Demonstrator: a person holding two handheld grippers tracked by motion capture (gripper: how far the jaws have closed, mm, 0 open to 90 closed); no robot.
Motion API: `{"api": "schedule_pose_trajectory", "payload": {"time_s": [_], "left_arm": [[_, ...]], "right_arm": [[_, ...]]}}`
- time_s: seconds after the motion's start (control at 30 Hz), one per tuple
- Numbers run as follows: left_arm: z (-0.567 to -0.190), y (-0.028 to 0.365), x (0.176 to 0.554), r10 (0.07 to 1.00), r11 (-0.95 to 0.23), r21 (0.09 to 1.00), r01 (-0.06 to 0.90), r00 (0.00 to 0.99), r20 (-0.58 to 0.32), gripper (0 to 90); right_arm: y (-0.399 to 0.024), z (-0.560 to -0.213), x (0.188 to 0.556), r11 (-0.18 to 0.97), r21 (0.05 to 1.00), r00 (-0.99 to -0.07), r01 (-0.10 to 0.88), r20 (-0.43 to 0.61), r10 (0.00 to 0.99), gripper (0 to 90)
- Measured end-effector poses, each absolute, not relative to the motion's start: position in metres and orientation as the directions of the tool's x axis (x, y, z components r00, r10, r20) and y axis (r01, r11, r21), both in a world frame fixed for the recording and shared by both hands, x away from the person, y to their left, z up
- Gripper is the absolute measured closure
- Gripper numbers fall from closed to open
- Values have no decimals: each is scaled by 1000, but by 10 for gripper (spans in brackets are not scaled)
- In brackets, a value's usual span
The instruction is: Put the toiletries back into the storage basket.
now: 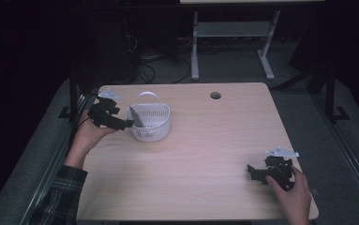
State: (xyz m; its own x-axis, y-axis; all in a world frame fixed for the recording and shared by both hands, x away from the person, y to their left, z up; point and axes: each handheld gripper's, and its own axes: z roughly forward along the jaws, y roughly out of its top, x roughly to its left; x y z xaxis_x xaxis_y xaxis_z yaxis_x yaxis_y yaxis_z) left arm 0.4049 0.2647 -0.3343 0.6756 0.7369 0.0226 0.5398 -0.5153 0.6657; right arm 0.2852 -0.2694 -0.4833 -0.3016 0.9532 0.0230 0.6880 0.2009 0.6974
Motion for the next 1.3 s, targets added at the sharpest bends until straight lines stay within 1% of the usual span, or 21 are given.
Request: {"api": "schedule_pose_trajectory", "payload": {"time_s": [0.3,0.6,1.03,1.3], "left_arm": [[-346,275,378,744,-502,678,536,668,23,150],[-366,285,353,751,-490,685,539,660,18,150],[-409,288,322,758,-478,678,559,652,-3,150],[-437,286,305,756,-483,674,559,655,-2,150]], "right_arm": [[-270,-483,285,203,697,-302,688,21,953,0],[-269,-483,285,201,697,-302,688,23,953,0],[-269,-483,285,201,697,-301,688,23,953,0],[-269,-483,285,201,697,-302,688,23,953,0]]}}
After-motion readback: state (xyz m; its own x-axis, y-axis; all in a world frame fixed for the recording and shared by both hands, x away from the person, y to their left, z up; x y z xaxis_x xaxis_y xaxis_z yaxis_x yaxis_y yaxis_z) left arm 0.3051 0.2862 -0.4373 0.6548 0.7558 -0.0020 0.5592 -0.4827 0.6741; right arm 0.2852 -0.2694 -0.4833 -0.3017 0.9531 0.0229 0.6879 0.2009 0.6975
